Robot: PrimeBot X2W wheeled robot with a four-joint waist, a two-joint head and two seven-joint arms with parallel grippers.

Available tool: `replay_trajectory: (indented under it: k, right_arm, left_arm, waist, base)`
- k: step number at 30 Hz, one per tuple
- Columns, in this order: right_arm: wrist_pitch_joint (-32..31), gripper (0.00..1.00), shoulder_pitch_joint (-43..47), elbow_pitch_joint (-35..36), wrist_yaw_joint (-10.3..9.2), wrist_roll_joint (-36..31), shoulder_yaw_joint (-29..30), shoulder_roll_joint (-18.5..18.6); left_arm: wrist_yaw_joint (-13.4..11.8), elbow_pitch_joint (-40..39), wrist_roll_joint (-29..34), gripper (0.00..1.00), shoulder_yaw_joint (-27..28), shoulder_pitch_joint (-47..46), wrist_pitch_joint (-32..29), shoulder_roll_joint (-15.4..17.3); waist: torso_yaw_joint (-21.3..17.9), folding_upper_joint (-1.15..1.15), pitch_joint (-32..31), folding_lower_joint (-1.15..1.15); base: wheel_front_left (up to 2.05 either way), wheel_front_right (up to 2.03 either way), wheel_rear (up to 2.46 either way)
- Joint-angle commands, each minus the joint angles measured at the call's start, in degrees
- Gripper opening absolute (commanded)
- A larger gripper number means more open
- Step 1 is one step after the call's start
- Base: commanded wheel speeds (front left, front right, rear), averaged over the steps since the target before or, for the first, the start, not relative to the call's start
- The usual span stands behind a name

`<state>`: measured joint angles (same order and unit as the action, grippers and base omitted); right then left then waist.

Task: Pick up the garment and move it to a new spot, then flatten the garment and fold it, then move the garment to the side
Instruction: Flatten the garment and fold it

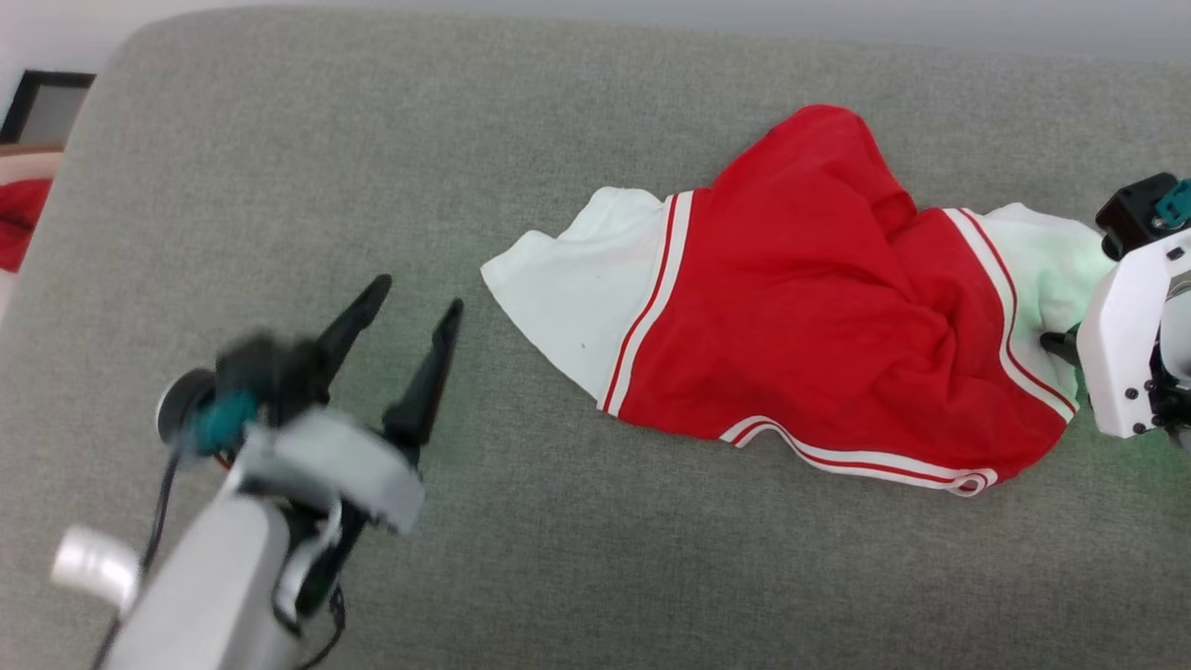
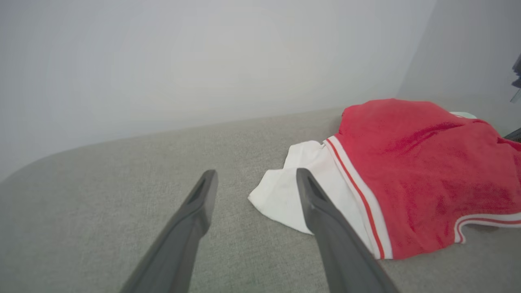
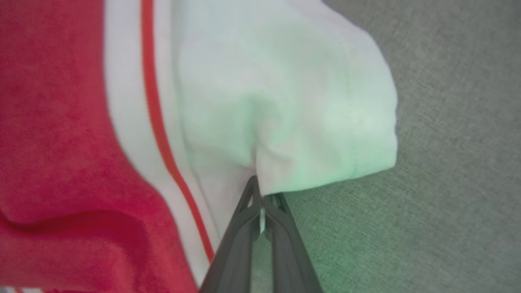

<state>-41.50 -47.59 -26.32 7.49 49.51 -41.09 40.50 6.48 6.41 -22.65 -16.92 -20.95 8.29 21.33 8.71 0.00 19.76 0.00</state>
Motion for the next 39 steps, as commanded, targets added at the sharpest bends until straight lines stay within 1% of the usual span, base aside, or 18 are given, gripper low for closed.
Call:
replay_trajectory:
  k: [1, 2, 4, 5, 6, 7, 9, 12, 15, 18, 20, 24, 28, 29, 30, 31, 34, 39]
  right_arm:
    - [-0.4, 0.00, 2.0, -1.0, 0.01, 0.5, -1.4, -0.8]
    - [-0.4, 0.00, 2.0, -1.1, 0.01, 0.6, -1.6, -0.9]
    - [-0.2, 0.00, 1.7, -1.4, 0.01, 1.0, -1.7, -1.0]
    - [-0.2, 0.00, 1.5, -1.5, 0.01, 1.1, -1.8, -1.1]
    - [-0.1, 0.00, 1.3, -1.6, 0.01, 1.2, -1.9, -1.0]
    - [0.0, 0.00, 1.0, -1.5, 0.01, 1.1, -2.1, -1.0]
    - [0.2, 0.00, 0.4, -1.5, 0.01, 1.0, -2.6, -1.3]
    - [0.1, 0.00, 0.0, -1.4, 0.01, 1.2, -3.3, -1.6]
    - [-0.1, 0.00, -0.9, -1.5, 0.01, 1.1, -4.1, -1.7]
    - [-0.1, 0.00, -1.7, -1.7, -0.02, 1.2, -4.6, -1.9]
    - [0.2, 0.00, -2.1, -1.9, -0.03, 1.3, -4.8, -2.0]
    - [0.5, 0.00, -3.1, -2.1, -0.04, 1.3, -5.4, -2.1]
    - [0.9, 0.00, -3.8, -2.3, -0.05, 1.5, -6.0, -2.3]
    - [1.0, 0.00, -3.9, -2.4, -0.05, 1.6, -6.1, -2.3]
    - [1.2, 0.00, -3.9, -2.5, -0.05, 1.6, -6.2, -2.4]
    - [1.5, 0.00, -4.0, -2.6, -0.05, 1.7, -6.2, -2.5]
    - [2.2, 0.00, -4.4, -2.9, -0.05, 2.0, -6.5, -3.1]
    - [6.1, 0.00, -4.5, -2.6, -0.03, 3.0, -5.6, -3.4]
  left_arm:
    - [0.4, 1.8, -3.3, 1.00, -0.7, -2.2, -4.4, 0.4]
    - [0.8, 3.3, -5.9, 1.00, -2.1, -4.4, -9.3, 1.1]
    - [1.0, 6.6, -15.7, 1.00, -4.4, -8.0, -22.2, 0.5]
    - [1.0, 6.9, -19.6, 1.00, -6.7, -10.3, -29.0, 1.3]
    - [0.9, 8.1, -23.6, 1.00, -6.8, -12.9, -34.3, 2.1]
    - [0.9, 9.8, -25.7, 1.00, -6.9, -15.2, -39.1, 3.3]
    - [0.9, 13.3, -28.7, 1.00, -8.4, -18.3, -47.1, 3.5]
    - [0.1, 18.2, -32.5, 1.00, -8.6, -23.1, -54.9, 1.9]
    - [-0.3, 22.1, -35.0, 1.00, -8.5, -26.4, -59.5, 0.7]
    - [-0.2, 24.9, -37.3, 1.00, -8.8, -27.8, -61.8, -1.9]
    - [-0.2, 26.4, -38.2, 1.00, -9.0, -28.7, -63.4, -2.6]
    - [0.1, 28.9, -39.8, 1.00, -9.1, -29.0, -63.9, -4.6]
    - [0.4, 30.9, -39.9, 1.00, -10.5, -28.9, -63.9, -6.6]
    - [0.5, 31.2, -40.5, 0.84, -10.7, -28.9, -63.9, -7.3]
    - [0.6, 31.5, -40.6, 0.29, -10.8, -28.9, -63.7, -7.7]
    - [0.7, 31.8, -40.5, 0.00, -11.0, -29.0, -63.5, -7.8]
    - [0.9, 32.7, -40.2, 0.00, -11.6, -29.1, -62.4, -7.7]
    - [1.0, 33.0, -41.3, 0.00, -9.8, -30.2, -58.4, -6.7]
  waist:
    - [-0.3, 0.00, -0.6, 0.00]
    - [-0.3, 0.00, -0.7, 0.00]
    - [-0.4, 0.00, -0.9, 0.00]
    - [-0.4, 0.00, -0.9, 0.00]
    - [-0.4, 0.00, -0.8, 0.00]
    - [-0.4, 0.00, -0.7, 0.00]
    - [-0.7, 0.00, -0.2, 0.00]
    - [-1.2, 0.00, 0.4, 0.00]
    - [-1.6, 0.00, 1.1, 0.00]
    - [-1.9, 0.00, 1.7, 0.00]
    - [-2.1, 0.00, 2.0, 0.00]
    - [-2.4, 0.00, 2.7, 0.00]
    - [-2.7, 0.00, 3.3, 0.00]
    - [-2.8, 0.00, 3.4, 0.00]
    - [-2.9, 0.00, 3.5, 0.00]
    - [-3.0, 0.00, 3.6, 0.00]
    - [-3.4, 0.00, 3.5, 0.00]
    - [-3.9, 0.00, 2.1, 0.00]
  base:
    - [0.00, 0.00, 0.00]
    - [0.00, 0.00, 0.00]
    - [0.00, 0.00, 0.00]
    - [0.00, 0.00, 0.00]
    - [0.00, 0.00, 0.00]
    - [0.00, 0.00, 0.00]
    - [0.00, 0.00, 0.00]
    - [0.00, 0.00, 0.00]
    - [0.00, 0.00, 0.00]
    - [0.00, 0.00, 0.00]
    - [0.00, 0.00, 0.00]
    - [0.00, 0.00, 0.00]
    - [0.00, 0.00, 0.00]
    - [0.00, 0.00, 0.00]
    - [0.00, 0.00, 0.00]
    - [0.00, 0.00, 0.00]
    - [0.00, 0.00, 0.00]
    - [0.00, 0.00, 0.00]
